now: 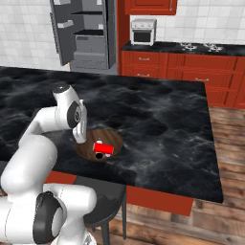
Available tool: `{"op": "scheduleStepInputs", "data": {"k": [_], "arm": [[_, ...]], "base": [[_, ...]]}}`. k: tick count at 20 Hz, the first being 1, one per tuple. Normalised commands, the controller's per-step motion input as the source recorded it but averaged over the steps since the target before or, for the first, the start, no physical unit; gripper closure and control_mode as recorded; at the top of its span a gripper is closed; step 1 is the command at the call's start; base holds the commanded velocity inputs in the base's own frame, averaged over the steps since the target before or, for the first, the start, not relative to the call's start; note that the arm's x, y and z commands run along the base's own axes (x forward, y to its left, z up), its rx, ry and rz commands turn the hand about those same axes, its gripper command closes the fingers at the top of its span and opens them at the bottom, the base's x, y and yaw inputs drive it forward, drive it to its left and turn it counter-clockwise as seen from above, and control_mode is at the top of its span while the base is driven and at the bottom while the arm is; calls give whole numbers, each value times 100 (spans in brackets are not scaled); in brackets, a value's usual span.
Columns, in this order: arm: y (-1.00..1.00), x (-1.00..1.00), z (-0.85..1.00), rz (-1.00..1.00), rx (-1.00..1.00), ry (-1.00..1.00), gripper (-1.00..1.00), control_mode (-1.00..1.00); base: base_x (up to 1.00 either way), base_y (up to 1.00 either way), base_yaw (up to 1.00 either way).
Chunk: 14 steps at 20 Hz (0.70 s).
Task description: Open the fridge, grab two sodas, and place both sodas inside the bowl with ice on the dining counter.
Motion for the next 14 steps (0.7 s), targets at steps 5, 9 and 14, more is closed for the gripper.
{"op": "scheduleStepInputs", "data": {"k": [5,9,14], "arm": [[4,-19,44,0,0,-9,-100,-100],[7,0,5,0,0,-4,-100,-100],[1,0,0,0,0,-1,-100,-100]], "base": [[0,0,0],[0,0,0],[0,0,0]]}}
